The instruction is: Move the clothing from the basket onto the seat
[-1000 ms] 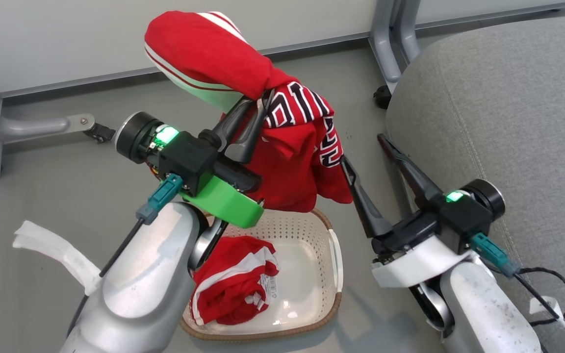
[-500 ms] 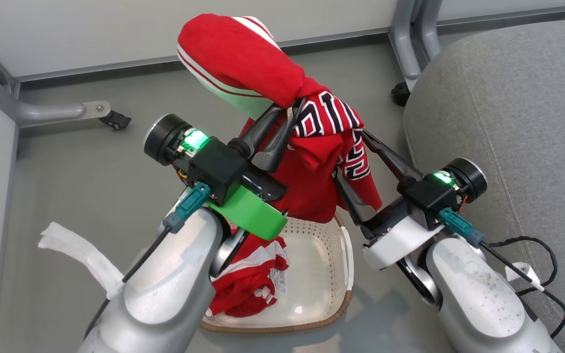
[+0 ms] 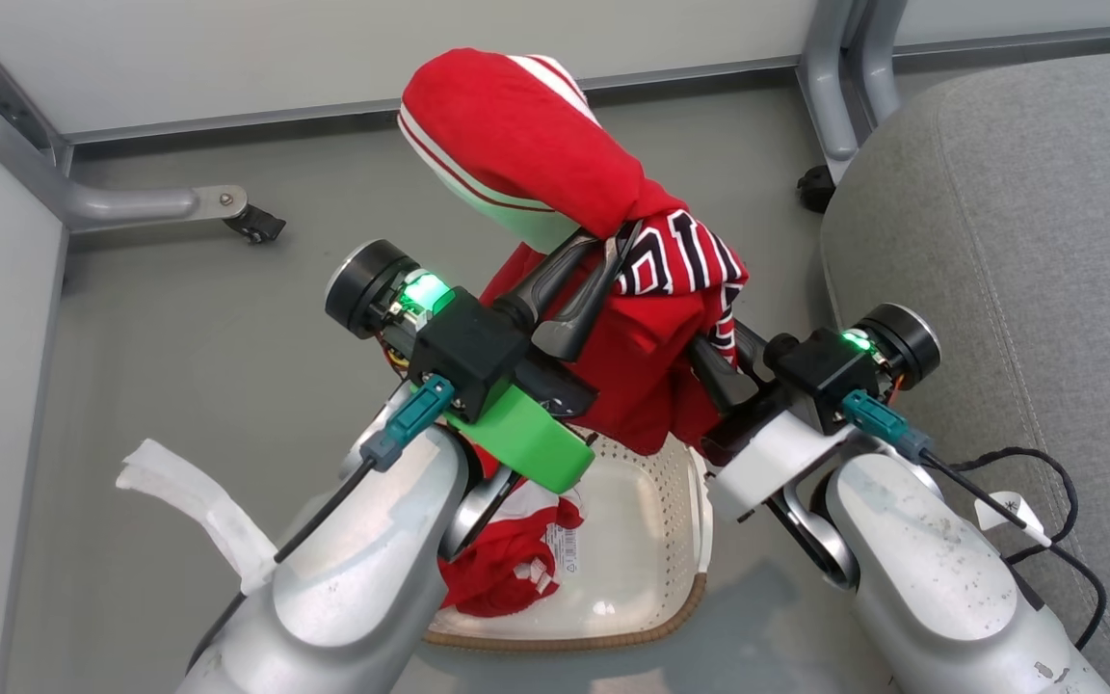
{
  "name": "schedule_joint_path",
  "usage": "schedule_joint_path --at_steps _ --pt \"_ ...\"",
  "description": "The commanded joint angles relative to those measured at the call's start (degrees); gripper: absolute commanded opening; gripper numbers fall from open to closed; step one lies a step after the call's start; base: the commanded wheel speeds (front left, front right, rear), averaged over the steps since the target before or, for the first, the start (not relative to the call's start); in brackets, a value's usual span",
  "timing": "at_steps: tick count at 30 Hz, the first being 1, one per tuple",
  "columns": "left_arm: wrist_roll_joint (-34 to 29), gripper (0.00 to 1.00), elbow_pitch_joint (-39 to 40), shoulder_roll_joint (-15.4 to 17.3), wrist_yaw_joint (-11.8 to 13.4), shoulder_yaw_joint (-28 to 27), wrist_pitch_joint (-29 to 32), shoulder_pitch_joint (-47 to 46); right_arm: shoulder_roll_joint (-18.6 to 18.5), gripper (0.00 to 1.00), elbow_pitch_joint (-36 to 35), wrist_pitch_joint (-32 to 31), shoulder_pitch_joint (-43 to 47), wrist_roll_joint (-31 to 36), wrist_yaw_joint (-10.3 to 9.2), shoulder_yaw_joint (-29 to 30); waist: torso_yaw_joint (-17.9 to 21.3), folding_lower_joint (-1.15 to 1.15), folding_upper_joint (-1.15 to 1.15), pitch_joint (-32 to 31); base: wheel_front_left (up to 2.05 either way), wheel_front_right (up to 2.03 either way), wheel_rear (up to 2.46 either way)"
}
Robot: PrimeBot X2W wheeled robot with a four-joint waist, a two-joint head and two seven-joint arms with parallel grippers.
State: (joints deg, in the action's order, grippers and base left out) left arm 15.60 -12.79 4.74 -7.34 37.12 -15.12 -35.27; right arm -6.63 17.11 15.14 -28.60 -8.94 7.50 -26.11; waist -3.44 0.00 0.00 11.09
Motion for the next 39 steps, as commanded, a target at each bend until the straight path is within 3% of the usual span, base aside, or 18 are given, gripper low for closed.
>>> schedule_joint_path --at_steps 1,2,4,5,24,39 --pt "0.44 0.0 -0.04 0.1 -0.2 -0.17 -0.05 0.27 -0.24 0.0 0.0 0.02 -0.12 -0.25 -0.02 0.13 0.03 0.0 0.0 0.02 0.0 0.0 0.0" --pt "0.47 0.0 -0.13 0.1 -0.2 -0.33 -0.05 0.32 -0.21 0.0 -0.05 0.02 -0.09 -0.33 -0.02 0.15 0.05 0.0 0.0 0.04 0.0 0.0 0.0" --pt "0.45 0.82 -0.25 0.06 -0.2 -0.62 -0.05 0.44 -0.1 0.0 -0.21 0.02 -0.01 -0.41 -0.02 0.19 0.13 0.0 0.0 0.13 0.0 0.0 0.0" --pt "0.44 1.0 -0.39 0.01 -0.2 -0.7 -0.05 0.5 -0.05 0.0 -0.31 0.02 0.01 -0.48 -0.02 0.26 0.16 0.0 0.0 0.17 0.0 0.0 0.0" --pt "-0.71 1.0 -0.58 0.16 -0.19 -1.41 -0.05 -0.04 0.44 0.0 -0.88 0.02 -0.27 -0.72 -0.02 1.95 0.89 0.0 0.0 1.32 0.0 0.0 0.0" --pt "-1.32 1.0 -1.5 1.37 -0.19 0.2 -0.03 -0.79 1.97 0.0 -4.03 0.02 2.7 -1.27 -0.03 7.48 9.9 0.0 0.0 3.97 0.0 0.0 0.0"
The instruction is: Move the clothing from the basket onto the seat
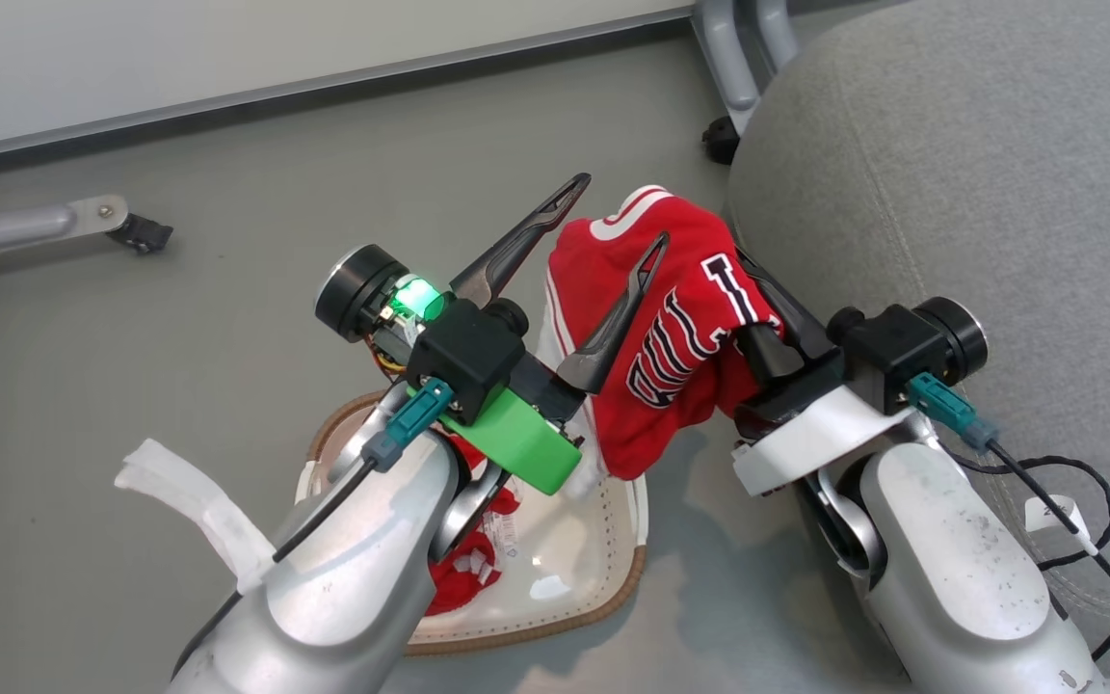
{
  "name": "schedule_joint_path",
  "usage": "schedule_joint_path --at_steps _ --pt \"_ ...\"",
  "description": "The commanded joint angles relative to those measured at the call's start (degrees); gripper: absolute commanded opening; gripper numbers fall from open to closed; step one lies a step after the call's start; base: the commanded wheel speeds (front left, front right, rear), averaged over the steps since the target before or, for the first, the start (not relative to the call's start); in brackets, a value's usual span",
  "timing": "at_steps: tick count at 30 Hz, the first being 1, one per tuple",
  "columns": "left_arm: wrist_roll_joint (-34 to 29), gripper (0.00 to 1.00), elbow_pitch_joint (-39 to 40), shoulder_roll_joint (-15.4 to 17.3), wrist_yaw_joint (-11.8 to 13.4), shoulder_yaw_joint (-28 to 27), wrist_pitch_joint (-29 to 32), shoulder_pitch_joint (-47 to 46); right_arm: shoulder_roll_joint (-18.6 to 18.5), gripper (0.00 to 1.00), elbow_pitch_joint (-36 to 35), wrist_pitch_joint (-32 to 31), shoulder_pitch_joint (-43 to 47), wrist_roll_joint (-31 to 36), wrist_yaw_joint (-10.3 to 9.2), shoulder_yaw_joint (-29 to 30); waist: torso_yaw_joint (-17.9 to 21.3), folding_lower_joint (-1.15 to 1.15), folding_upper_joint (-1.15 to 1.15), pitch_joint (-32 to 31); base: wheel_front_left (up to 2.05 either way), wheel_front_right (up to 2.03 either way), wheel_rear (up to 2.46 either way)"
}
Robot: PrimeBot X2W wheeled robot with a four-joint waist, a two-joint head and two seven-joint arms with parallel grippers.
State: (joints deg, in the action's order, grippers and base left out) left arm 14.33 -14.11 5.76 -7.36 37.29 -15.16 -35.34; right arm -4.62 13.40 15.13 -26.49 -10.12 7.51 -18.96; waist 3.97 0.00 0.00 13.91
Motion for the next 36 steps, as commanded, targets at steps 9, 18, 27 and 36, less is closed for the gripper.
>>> schedule_joint_path --at_steps 9,18,27,36 --pt "0.28 1.0 -1.59 1.3 -0.18 2.48 0.02 -1.73 1.04 0.0 -2.65 0.03 2.51 -0.65 -0.03 5.78 8.96 0.0 0.0 3.15 0.0 0.0 0.0" --pt "0.57 1.0 -2.7 2.29 -0.18 3.98 0.02 -2.21 1.57 0.0 -4.35 0.03 3.85 -1.06 -0.03 10.56 14.35 0.0 0.0 4.58 0.0 0.0 0.0" --pt "0.39 1.0 -2.85 2.71 -0.13 3.06 0.02 -1.09 1.73 0.0 -5.71 0.03 5.67 -2.47 -0.03 13.75 16.3 0.0 0.0 4.9 0.0 0.0 0.0" --pt "-0.56 1.0 -2.28 3.11 -0.03 2.59 0.02 -1.46 1.44 0.0 -7.87 0.03 1.34 -2.23 -0.03 17.6 15.76 0.0 0.0 7.42 0.0 0.0 0.0"
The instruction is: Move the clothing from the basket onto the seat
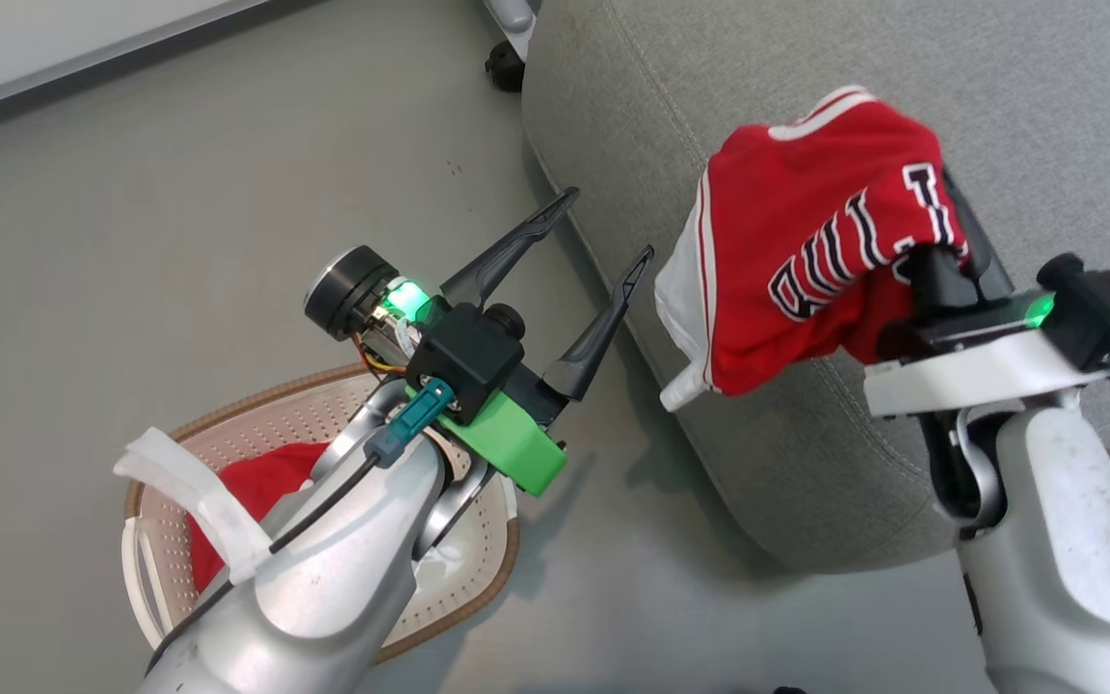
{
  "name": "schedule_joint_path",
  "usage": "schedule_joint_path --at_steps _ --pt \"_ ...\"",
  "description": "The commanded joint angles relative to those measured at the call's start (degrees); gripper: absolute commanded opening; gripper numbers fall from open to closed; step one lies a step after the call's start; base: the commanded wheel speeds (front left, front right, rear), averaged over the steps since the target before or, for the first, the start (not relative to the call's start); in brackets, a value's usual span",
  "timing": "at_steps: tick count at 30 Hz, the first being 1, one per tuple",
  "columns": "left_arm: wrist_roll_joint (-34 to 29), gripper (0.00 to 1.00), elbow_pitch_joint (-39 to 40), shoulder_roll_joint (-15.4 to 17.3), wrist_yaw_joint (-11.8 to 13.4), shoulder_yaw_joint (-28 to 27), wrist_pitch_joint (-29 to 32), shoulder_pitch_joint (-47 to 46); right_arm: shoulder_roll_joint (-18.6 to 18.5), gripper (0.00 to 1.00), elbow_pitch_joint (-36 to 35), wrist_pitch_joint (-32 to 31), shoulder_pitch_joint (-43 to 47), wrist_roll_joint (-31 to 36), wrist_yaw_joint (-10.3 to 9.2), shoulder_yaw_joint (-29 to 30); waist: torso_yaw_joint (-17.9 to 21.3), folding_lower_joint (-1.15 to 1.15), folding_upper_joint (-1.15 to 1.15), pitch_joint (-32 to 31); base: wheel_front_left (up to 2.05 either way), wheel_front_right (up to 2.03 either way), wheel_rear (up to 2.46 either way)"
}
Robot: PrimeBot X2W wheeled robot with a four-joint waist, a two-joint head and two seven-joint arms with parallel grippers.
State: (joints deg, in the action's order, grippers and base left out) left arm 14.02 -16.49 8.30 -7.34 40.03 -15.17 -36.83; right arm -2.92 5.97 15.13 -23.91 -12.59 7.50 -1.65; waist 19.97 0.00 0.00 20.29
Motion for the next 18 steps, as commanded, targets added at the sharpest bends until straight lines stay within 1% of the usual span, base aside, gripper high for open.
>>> schedule_joint_path --at_steps 1,3,13,18 --pt "-0.43 1.0 0.1 0.69 -0.04 -0.13 0.03 -0.26 -0.53 0.0 -0.54 0.03 -2.21 0.42 -0.02 0.69 -0.32 0.0 0.0 1.57 0.0 0.0 0.0" --pt "-0.73 1.0 0.13 0.93 -0.05 -0.01 0.03 -1.14 -1.23 0.0 -0.75 0.03 -4.63 0.17 -0.03 2.08 -0.58 0.0 0.0 3.04 0.0 0.0 0.0" --pt "-2.43 1.0 0.74 1.89 -0.08 0.69 0.64 -6.12 -7.28 0.0 -1.35 0.03 -21.23 1.34 -0.03 10.77 -2.49 0.0 0.0 13.27 0.0 0.0 0.0" --pt "-3.03 1.0 1.24 1.98 -0.09 1.29 0.86 -8.38 -11.95 0.0 0.73 0.03 -29.84 1.87 -0.03 14.66 -3.18 0.0 0.0 17.58 0.0 0.0 0.0"
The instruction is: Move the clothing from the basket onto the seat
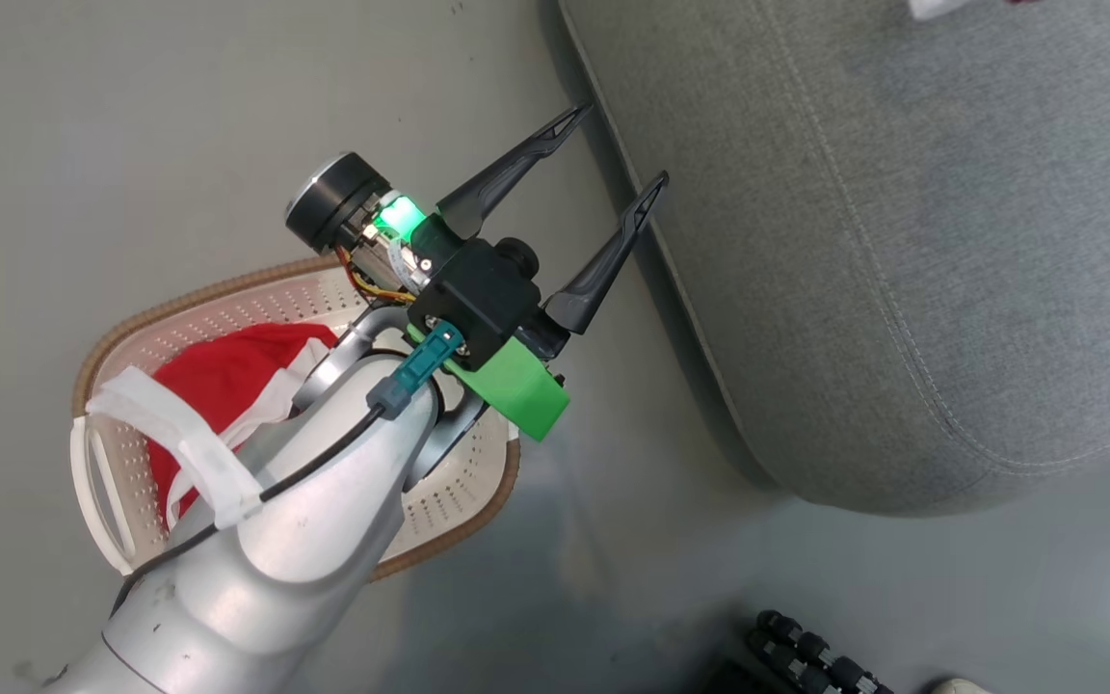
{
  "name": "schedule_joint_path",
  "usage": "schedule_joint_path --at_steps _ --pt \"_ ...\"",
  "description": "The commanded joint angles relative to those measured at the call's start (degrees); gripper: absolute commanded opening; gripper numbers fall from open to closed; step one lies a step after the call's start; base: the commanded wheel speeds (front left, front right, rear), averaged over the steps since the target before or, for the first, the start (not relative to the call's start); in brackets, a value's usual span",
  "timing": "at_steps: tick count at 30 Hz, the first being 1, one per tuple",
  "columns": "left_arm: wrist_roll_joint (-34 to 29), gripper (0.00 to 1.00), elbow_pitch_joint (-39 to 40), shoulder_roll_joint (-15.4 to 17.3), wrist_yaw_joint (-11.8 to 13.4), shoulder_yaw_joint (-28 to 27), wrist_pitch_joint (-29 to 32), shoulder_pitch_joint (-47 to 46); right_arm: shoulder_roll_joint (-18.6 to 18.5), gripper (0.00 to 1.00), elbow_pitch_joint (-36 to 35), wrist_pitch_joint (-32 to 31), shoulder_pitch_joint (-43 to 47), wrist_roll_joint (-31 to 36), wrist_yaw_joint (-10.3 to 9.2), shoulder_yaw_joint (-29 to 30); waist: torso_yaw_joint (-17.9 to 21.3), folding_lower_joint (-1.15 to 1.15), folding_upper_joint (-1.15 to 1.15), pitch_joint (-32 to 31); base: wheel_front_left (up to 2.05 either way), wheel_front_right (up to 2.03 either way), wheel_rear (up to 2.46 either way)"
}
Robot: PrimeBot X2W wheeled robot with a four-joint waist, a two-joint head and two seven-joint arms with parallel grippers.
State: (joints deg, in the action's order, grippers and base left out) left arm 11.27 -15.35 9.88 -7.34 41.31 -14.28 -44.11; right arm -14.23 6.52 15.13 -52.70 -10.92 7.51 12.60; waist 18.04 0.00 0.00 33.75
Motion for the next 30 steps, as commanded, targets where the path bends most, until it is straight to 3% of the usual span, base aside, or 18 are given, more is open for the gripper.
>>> schedule_joint_path --at_steps 1,8,14,23,30 --pt "-0.35 1.0 0.19 0.38 -0.09 0.15 -0.09 -1.45 -1.63 0.0 0.82 0.03 -2.45 0.25 -0.04 1.1 -1.38 0.0 0.0 4.73 0.0 0.0 0.0" --pt "-0.84 1.0 0.51 0.26 -0.05 0.7 -0.18 -3.49 -7.91 0.0 6.02 0.03 -10.58 0.61 -0.04 5.41 -2.27 0.0 0.0 8.13 0.0 0.0 0.0" --pt "-0.84 1.0 0.71 1.15 0.3 0.56 -0.17 -4.09 -10.01 0.0 14.24 0.02 -12.93 0.35 -0.04 4.86 -2.46 0.0 0.0 9.97 0.0 0.0 0.0" --pt "-0.81 1.0 1.07 1.62 0.47 1.02 0.07 -4.92 -7.11 0.0 25.04 0.02 -10.56 1.11 -0.04 4.45 -3.28 0.0 0.0 11.86 0.0 0.0 0.0" --pt "-0.09 1.0 0.64 1.38 0.89 0.92 -0.33 -4.85 -4.29 0.0 29.33 0.03 -5.59 1.06 -0.04 4.1 -3.69 0.0 0.0 11.37 0.0 0.0 0.0"
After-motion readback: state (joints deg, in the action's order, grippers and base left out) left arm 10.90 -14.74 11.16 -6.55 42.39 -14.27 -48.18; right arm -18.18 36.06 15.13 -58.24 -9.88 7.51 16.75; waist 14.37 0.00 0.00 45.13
